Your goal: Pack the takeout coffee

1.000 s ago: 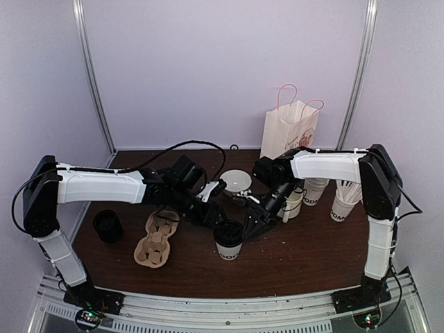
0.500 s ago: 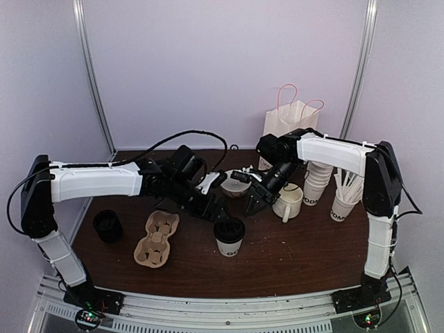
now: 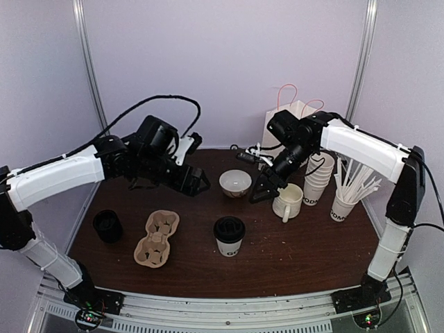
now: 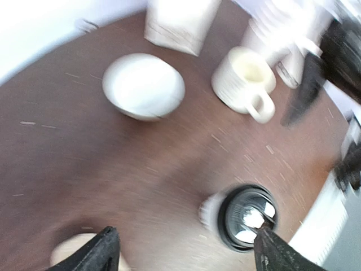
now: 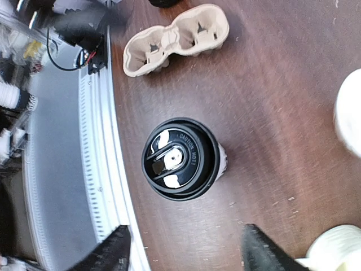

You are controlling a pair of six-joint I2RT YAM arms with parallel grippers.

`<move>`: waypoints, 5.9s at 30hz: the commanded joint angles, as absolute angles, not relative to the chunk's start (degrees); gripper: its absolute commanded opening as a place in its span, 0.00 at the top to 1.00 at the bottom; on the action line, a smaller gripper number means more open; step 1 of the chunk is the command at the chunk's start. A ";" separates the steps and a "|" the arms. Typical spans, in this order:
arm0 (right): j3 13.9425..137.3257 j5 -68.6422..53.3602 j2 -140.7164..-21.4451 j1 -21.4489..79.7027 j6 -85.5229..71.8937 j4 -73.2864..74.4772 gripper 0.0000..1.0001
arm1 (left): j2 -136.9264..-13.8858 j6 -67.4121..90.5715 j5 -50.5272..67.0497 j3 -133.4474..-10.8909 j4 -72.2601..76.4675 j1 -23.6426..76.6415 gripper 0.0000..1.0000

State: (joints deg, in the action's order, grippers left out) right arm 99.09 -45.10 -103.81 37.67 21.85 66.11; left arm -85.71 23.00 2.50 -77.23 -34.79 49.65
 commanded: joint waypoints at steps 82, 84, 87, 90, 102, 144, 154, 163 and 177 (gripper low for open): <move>106.42 -14.94 -114.09 58.23 37.88 65.70 0.25 | -76.91 24.20 -15.15 -70.51 -30.93 40.95 0.03; 106.15 -14.28 -112.92 58.00 37.75 66.88 0.25 | -77.03 23.94 -15.19 -70.69 -31.02 40.88 0.02; 104.37 -14.33 -110.15 56.87 37.37 68.34 0.27 | -77.26 23.52 -15.12 -70.99 -30.90 40.87 0.02; 100.54 -13.65 -106.59 54.92 36.82 68.44 0.27 | -77.85 23.29 -14.97 -71.25 -30.70 40.87 0.02; 84.25 -14.64 -90.81 39.94 35.19 70.55 0.28 | -83.03 22.59 -12.46 -74.77 -30.00 40.61 0.02; 69.10 -24.36 -69.02 8.26 45.55 77.17 0.07 | -94.21 20.10 -3.29 -83.23 -35.79 38.23 0.03; 88.05 -39.61 -79.34 11.66 40.79 76.97 0.14 | -91.93 22.29 -2.77 -85.36 -48.53 38.30 0.22; 89.13 -26.54 -87.86 24.20 35.75 63.90 0.23 | -85.52 25.64 -3.99 -71.68 -53.66 38.58 0.26; 87.75 -19.52 -92.57 33.75 33.44 59.98 0.29 | -80.70 29.20 -19.91 -73.28 -68.99 34.56 0.21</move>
